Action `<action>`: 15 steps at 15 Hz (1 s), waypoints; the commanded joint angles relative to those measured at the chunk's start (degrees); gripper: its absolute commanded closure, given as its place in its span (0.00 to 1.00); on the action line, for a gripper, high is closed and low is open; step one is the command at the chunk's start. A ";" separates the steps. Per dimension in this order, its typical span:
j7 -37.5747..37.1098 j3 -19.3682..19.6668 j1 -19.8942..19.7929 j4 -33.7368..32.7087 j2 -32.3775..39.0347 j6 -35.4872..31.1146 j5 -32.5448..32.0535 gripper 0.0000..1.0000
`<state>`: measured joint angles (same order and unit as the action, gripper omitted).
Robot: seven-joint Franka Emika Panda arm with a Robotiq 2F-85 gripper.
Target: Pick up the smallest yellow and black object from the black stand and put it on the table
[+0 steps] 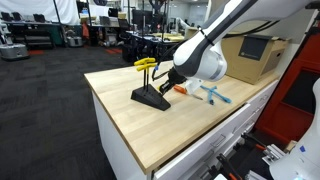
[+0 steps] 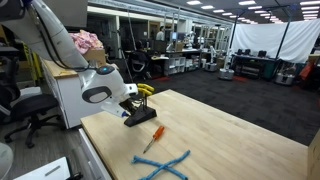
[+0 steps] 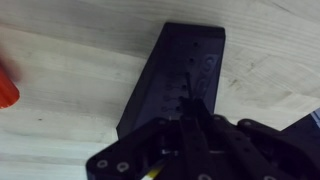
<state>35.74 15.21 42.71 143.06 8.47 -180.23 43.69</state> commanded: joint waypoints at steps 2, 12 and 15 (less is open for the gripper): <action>2.63 -1.14 -1.24 -0.09 -0.63 -1.18 0.93 0.98; -8.80 -8.47 -7.99 2.77 -5.44 -9.57 -11.24 0.98; -7.98 -5.87 -6.23 2.63 -5.46 -8.98 -10.53 0.98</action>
<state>27.20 8.96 37.47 144.01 4.40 -189.27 33.46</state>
